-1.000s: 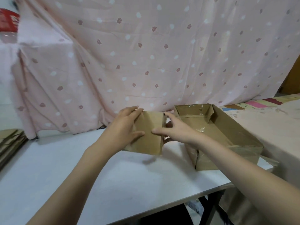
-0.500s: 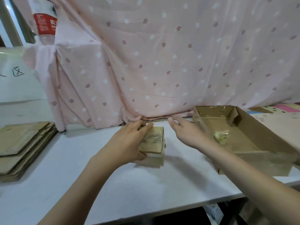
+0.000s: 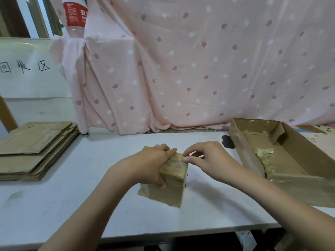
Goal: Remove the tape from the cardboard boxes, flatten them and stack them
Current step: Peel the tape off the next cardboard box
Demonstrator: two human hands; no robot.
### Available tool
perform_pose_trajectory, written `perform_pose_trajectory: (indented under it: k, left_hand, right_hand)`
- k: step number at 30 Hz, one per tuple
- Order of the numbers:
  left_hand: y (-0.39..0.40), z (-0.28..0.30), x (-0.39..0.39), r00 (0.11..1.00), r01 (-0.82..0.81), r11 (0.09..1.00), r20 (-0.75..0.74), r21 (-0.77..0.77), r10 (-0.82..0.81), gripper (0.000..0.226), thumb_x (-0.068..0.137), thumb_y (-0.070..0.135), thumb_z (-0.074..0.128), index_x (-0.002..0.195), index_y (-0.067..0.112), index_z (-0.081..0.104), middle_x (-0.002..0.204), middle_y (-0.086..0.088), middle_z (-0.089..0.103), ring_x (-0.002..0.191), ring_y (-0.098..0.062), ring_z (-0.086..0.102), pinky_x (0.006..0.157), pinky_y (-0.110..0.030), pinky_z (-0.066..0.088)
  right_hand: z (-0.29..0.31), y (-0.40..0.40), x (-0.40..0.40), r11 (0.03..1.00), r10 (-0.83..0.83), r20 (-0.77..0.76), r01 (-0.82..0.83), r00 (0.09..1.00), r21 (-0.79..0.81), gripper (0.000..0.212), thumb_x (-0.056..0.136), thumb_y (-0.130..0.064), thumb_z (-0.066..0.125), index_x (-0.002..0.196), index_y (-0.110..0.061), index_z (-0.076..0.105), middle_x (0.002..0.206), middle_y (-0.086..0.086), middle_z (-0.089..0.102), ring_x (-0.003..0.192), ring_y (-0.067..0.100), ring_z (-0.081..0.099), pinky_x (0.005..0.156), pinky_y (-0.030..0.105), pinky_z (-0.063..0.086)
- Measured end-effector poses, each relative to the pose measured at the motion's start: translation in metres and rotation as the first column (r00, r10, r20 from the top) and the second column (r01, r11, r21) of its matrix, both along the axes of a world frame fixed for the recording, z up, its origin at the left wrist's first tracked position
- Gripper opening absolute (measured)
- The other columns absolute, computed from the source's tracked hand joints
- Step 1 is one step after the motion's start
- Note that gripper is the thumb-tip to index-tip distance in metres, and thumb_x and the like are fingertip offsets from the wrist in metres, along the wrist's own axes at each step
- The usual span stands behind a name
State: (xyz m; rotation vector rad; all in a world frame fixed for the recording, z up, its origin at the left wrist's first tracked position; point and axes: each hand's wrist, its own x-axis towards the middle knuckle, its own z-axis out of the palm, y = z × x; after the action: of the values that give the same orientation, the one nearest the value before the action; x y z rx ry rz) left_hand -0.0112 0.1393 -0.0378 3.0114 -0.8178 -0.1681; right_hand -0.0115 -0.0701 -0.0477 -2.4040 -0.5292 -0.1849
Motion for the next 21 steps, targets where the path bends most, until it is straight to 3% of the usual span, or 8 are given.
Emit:
perform_pose_trajectory:
  k: [3,5,8,11,16,19,21]
  left_hand:
    - [-0.007,-0.009,-0.007,0.996,0.001,1.000,0.086,0.023,-0.003,0.109,0.081,0.042,0.073,0.159,0.017,0.000,0.162,0.000,0.014,0.149,-0.024,0.012,0.118,-0.032,0.014]
    - [-0.013,-0.019,-0.010,0.990,0.011,1.000,0.141,-0.007,-0.010,0.117,0.078,0.055,0.072,0.157,0.010,-0.002,0.164,-0.004,0.007,0.152,-0.020,0.002,0.121,-0.031,-0.003]
    - [-0.016,-0.027,-0.011,0.975,0.024,0.999,0.222,-0.045,-0.013,0.124,0.075,0.069,0.068,0.157,0.007,-0.001,0.165,-0.006,0.005,0.152,-0.018,0.001,0.119,-0.029,-0.010]
    - [-0.014,-0.031,-0.012,0.970,0.022,0.997,0.243,-0.073,-0.004,0.127,0.073,0.074,0.067,0.157,0.009,-0.003,0.166,-0.005,0.003,0.152,-0.018,0.000,0.120,-0.030,-0.010]
    - [-0.014,-0.032,-0.012,0.969,0.020,0.995,0.249,-0.103,0.006,0.128,0.071,0.073,0.069,0.158,0.010,0.000,0.166,-0.004,0.004,0.152,-0.016,0.002,0.120,-0.029,-0.008]
    - [-0.015,-0.031,-0.012,0.966,0.023,0.994,0.258,-0.112,0.007,0.128,0.071,0.072,0.069,0.158,0.009,0.000,0.166,-0.004,0.006,0.152,-0.016,0.003,0.119,-0.028,-0.008]
    - [-0.015,-0.031,-0.013,0.966,0.021,0.993,0.260,-0.117,0.010,0.128,0.072,0.071,0.069,0.158,0.009,-0.002,0.166,-0.004,0.006,0.152,-0.016,0.003,0.118,-0.026,-0.009]
  right_hand:
    - [0.011,0.001,0.007,1.000,-0.011,-0.136,0.009,0.991,-0.018,0.004,0.089,-0.024,0.075,0.086,-0.022,0.074,0.075,-0.021,0.068,0.077,0.007,0.070,0.058,0.010,0.047]
    - [0.021,0.002,0.013,1.000,0.018,-0.249,-0.023,0.968,-0.017,0.005,0.089,-0.015,0.075,0.085,-0.014,0.072,0.083,-0.009,0.070,0.075,0.015,0.071,0.066,0.022,0.059]
    - [0.031,0.006,0.023,0.997,0.046,-0.439,-0.068,0.897,-0.033,0.007,0.091,-0.009,0.071,0.085,-0.005,0.072,0.086,0.009,0.067,0.073,0.024,0.072,0.083,0.043,0.061]
    - [0.035,0.009,0.033,0.984,0.037,-0.505,-0.120,0.862,-0.132,0.010,0.092,-0.014,0.069,0.083,-0.010,0.072,0.080,0.003,0.063,0.068,0.020,0.067,0.089,0.041,0.057]
    - [0.043,0.013,0.019,0.938,0.066,-0.334,-0.172,0.940,-0.300,0.010,0.097,-0.021,0.062,0.087,-0.018,0.066,0.079,-0.004,0.067,0.063,0.003,0.059,0.055,0.011,0.039]
    - [0.043,0.010,0.009,0.954,0.106,-0.186,-0.153,0.977,-0.260,0.003,0.097,-0.025,0.063,0.099,-0.023,0.062,0.097,-0.011,0.061,0.079,0.003,0.064,0.065,0.016,0.046]
    - [0.037,0.007,0.009,0.938,0.094,-0.050,-0.105,0.994,-0.330,0.013,0.095,-0.028,0.066,0.108,-0.028,0.066,0.104,-0.015,0.061,0.088,0.004,0.062,0.078,0.021,0.050]
